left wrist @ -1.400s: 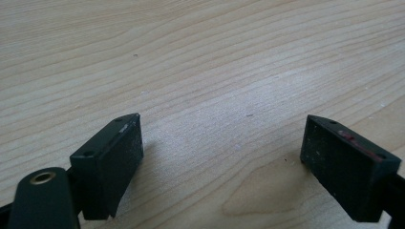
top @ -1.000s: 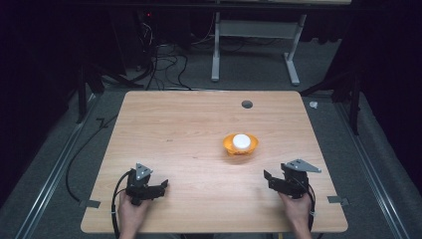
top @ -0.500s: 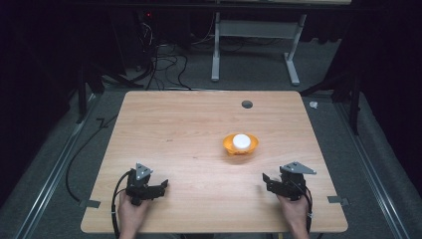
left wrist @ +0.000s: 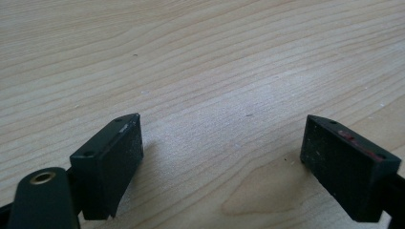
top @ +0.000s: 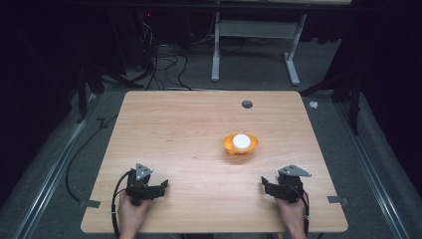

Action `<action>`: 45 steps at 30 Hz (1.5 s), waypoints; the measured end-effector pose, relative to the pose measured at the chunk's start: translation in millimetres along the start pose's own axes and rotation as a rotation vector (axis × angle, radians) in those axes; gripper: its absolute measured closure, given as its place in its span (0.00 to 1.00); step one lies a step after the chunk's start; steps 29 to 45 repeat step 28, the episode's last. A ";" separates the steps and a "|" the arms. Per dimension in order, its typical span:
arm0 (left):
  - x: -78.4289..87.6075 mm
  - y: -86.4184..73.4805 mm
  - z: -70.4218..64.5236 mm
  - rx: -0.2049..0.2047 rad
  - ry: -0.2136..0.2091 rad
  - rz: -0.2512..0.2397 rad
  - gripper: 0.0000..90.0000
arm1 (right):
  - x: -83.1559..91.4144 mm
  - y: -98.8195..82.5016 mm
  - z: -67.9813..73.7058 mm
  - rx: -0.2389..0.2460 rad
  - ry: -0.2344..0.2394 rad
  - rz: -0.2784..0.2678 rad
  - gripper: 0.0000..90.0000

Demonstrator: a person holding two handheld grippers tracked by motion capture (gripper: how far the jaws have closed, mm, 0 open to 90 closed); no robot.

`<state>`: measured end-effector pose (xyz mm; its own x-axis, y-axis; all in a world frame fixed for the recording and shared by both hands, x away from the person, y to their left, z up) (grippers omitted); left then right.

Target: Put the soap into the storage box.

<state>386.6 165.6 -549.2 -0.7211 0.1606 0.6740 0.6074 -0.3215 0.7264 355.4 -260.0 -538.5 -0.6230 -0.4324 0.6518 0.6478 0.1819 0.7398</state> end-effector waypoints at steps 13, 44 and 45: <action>0.3 -0.3 -0.1 -0.001 -0.001 0.000 0.17 | -4.8 -3.3 2.9 0.027 -0.021 0.034 0.31; 0.4 -0.3 -0.1 -0.001 -0.001 0.000 0.16 | -5.5 -3.3 3.4 0.029 -0.003 0.038 0.30; 0.4 -0.3 -0.1 -0.001 -0.001 0.000 0.16 | -5.5 -3.3 3.4 0.029 -0.003 0.038 0.30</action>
Point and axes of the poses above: each handheld gripper's, and its own axes: x roughly backward along the jaws, y roughly out of its top, z roughly to its left, the point moved 6 cm from there along -x, roughly forward along the jaws, and after that the axes turned 13 degrees about y, right-handed, at the moved point
